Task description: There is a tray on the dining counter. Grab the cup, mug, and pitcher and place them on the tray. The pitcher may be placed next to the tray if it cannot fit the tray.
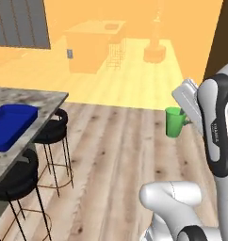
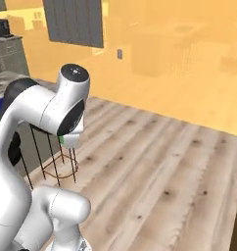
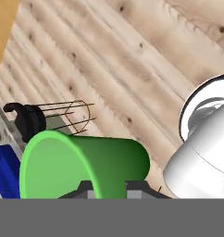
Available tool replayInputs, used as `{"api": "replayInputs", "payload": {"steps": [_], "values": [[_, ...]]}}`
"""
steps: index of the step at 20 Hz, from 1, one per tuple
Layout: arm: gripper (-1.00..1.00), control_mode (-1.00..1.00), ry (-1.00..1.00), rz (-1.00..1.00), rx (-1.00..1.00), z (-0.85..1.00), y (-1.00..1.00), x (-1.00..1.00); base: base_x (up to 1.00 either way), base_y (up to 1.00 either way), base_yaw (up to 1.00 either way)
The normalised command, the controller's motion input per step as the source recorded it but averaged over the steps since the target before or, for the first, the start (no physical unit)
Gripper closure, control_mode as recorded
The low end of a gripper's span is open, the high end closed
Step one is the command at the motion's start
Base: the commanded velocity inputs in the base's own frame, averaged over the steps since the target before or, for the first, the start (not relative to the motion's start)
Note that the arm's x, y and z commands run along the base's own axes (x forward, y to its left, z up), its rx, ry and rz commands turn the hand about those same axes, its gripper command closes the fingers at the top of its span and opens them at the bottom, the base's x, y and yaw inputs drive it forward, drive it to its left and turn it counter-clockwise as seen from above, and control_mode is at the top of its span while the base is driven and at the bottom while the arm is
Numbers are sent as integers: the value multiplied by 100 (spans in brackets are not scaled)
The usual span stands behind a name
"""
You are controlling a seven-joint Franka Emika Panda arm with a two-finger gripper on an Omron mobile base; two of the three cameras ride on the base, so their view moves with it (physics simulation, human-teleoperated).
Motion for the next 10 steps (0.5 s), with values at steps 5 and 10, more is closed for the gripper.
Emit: {"api": "replayInputs", "payload": {"steps": [5, 10], "values": [[100, 100, 0, 0, 0, 0, 0, 0, 55, -53, 64], [100, 100, 0, 0, 0, 0, 0, 0, 49, -58, 66]]}}
